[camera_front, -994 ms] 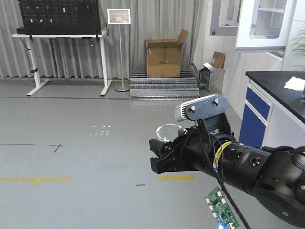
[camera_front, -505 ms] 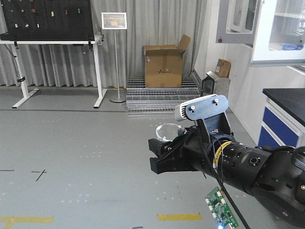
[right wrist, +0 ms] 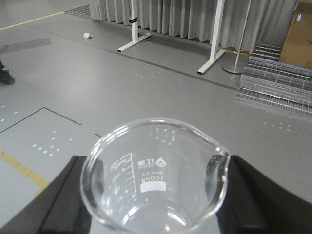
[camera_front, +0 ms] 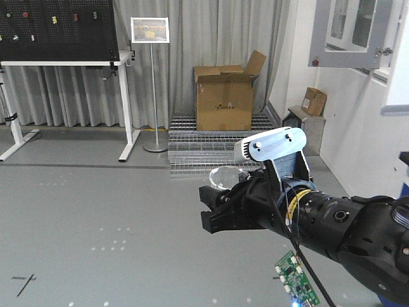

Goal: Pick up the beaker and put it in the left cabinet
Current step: 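Keep holding the beaker while driving to the open white cabinet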

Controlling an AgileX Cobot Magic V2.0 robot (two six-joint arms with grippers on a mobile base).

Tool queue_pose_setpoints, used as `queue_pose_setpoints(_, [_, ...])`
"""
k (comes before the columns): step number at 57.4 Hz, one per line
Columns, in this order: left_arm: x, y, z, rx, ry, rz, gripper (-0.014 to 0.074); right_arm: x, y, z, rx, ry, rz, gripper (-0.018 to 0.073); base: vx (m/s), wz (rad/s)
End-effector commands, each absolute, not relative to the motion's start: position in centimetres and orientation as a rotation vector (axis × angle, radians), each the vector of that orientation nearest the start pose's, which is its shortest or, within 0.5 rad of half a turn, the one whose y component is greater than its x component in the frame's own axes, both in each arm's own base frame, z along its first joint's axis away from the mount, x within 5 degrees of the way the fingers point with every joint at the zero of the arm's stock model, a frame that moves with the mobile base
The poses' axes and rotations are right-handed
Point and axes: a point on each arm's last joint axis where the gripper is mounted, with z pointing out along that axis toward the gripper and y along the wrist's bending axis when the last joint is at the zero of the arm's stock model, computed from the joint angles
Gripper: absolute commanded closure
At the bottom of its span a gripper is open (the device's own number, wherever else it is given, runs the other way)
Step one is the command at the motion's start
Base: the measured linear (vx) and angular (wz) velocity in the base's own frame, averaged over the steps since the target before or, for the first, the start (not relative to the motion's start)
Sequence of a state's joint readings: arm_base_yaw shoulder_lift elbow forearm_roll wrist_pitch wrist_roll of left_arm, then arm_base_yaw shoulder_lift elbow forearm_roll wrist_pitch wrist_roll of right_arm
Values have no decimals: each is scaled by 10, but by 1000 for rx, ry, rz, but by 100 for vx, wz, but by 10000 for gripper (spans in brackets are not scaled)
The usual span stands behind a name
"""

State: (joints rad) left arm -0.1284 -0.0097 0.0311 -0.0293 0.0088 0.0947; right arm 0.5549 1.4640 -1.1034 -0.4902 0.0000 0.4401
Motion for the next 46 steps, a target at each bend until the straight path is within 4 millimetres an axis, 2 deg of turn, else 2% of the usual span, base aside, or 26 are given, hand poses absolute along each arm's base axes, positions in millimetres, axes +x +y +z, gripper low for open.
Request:
queue_pose_setpoints(1, [55, -7, 205, 129, 1423, -59, 595, 287, 180, 366, -538, 1640, 398, 564, 70, -1])
queue_pose_setpoints(46, [55, -7, 205, 129, 1423, -59, 595, 287, 180, 366, -538, 1640, 398, 564, 69, 2])
